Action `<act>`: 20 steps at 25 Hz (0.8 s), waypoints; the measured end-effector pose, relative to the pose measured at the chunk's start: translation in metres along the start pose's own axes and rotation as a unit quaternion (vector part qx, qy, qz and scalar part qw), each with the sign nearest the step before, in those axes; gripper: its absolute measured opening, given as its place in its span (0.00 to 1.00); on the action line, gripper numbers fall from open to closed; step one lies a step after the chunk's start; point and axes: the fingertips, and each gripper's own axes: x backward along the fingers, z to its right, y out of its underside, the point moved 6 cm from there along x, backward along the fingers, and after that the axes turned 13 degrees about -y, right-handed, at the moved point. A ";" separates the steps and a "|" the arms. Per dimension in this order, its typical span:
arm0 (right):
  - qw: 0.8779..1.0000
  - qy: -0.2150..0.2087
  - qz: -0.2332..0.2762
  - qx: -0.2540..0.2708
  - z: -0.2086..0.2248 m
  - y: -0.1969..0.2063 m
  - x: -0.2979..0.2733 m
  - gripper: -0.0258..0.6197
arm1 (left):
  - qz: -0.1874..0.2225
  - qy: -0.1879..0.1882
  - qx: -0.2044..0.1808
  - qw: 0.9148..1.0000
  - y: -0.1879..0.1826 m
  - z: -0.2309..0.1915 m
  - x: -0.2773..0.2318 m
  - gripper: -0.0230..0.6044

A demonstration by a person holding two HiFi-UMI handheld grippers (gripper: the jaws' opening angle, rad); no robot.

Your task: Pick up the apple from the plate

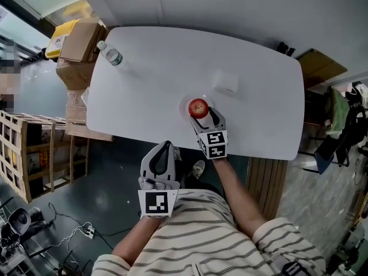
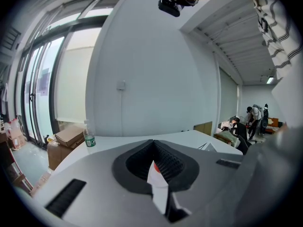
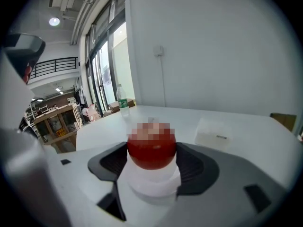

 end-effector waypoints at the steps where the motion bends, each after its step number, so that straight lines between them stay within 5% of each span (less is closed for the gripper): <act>1: 1.000 -0.001 0.002 0.002 -0.002 -0.003 0.004 0.57 | -0.001 -0.001 0.003 1.000 0.000 0.000 0.000 0.04; 20: 0.995 0.009 0.095 0.015 -0.049 -0.075 0.099 0.56 | 0.025 0.014 0.005 1.000 -0.018 0.018 0.015 0.04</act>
